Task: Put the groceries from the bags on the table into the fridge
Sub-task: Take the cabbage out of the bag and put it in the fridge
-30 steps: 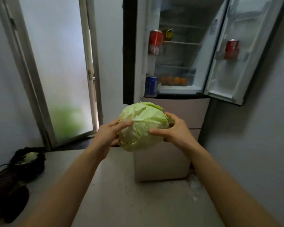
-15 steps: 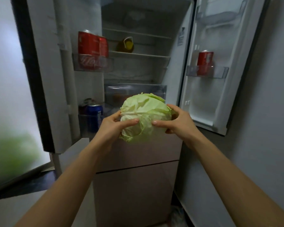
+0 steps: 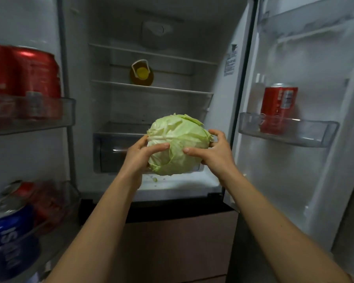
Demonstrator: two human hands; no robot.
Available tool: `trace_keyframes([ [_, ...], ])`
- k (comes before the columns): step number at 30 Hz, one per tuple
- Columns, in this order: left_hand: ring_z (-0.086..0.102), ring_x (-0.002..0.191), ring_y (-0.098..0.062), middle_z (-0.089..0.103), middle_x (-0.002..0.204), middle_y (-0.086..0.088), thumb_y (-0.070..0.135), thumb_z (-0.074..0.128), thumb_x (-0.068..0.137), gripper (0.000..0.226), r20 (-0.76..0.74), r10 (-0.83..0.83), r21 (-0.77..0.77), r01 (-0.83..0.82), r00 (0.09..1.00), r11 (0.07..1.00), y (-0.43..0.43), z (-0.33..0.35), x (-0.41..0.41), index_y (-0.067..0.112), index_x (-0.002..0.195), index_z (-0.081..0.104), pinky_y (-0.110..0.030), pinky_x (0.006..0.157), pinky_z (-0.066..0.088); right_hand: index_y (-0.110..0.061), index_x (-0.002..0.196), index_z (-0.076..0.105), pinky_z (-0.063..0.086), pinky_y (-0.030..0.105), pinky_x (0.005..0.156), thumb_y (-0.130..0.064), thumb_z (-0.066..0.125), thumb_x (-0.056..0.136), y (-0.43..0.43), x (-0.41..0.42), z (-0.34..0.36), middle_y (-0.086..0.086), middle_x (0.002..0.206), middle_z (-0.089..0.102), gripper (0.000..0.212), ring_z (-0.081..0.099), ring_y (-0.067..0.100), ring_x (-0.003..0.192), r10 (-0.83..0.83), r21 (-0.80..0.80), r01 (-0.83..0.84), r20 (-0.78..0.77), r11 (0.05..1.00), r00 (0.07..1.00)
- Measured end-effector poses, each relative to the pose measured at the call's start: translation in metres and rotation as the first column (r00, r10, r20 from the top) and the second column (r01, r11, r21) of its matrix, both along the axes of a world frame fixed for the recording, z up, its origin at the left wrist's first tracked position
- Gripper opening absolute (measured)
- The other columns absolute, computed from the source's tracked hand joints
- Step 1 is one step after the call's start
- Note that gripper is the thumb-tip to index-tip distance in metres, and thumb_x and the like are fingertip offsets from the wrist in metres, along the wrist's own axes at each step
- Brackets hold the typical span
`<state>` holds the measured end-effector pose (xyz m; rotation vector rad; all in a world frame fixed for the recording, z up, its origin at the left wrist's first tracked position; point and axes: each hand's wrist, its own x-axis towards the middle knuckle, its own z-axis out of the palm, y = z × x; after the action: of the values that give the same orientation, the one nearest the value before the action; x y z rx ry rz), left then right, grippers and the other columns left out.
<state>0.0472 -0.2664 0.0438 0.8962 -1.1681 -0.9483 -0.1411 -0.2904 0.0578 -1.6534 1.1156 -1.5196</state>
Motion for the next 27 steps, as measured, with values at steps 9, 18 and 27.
trace_keyframes([
  [9,0.069,0.097,-0.020,0.073,0.105,0.003,0.024,0.078,0.067,0.042,0.016,0.006,-0.059,-0.005,1.000,0.998,-0.184,0.029,0.017,0.030,0.107,0.070,-0.034,0.068,0.056,-0.026,0.115,0.049,0.056,0.043,0.087,-0.025,0.092,0.053,-0.166,0.027,0.012,-0.003,0.110,0.062,0.076,0.062,0.018,0.099,-0.120,-0.088,0.134,0.152,0.987,0.981],
  [18,0.066,0.098,-0.029,0.068,0.112,-0.007,0.043,0.078,0.045,0.071,0.036,-0.066,0.127,0.061,0.997,0.990,-0.336,0.068,0.020,0.020,0.112,0.067,-0.035,0.066,0.054,-0.030,0.120,0.053,0.053,0.044,0.091,-0.038,0.090,0.052,-0.303,0.048,0.034,-0.009,0.107,0.061,0.077,0.062,0.021,0.102,-0.327,-0.035,0.341,0.205,0.939,0.923],
  [27,0.059,0.072,-0.023,0.066,0.092,-0.011,0.027,0.054,0.087,0.014,0.049,-0.106,0.196,0.094,0.993,0.976,-0.436,0.084,-0.003,0.017,0.088,0.064,-0.027,0.059,0.046,-0.027,0.125,0.054,0.050,0.040,0.093,-0.058,0.076,0.063,-0.389,0.043,0.060,0.004,0.121,0.065,0.073,0.061,0.031,0.109,-0.485,-0.022,0.486,-0.116,0.873,0.867],
])
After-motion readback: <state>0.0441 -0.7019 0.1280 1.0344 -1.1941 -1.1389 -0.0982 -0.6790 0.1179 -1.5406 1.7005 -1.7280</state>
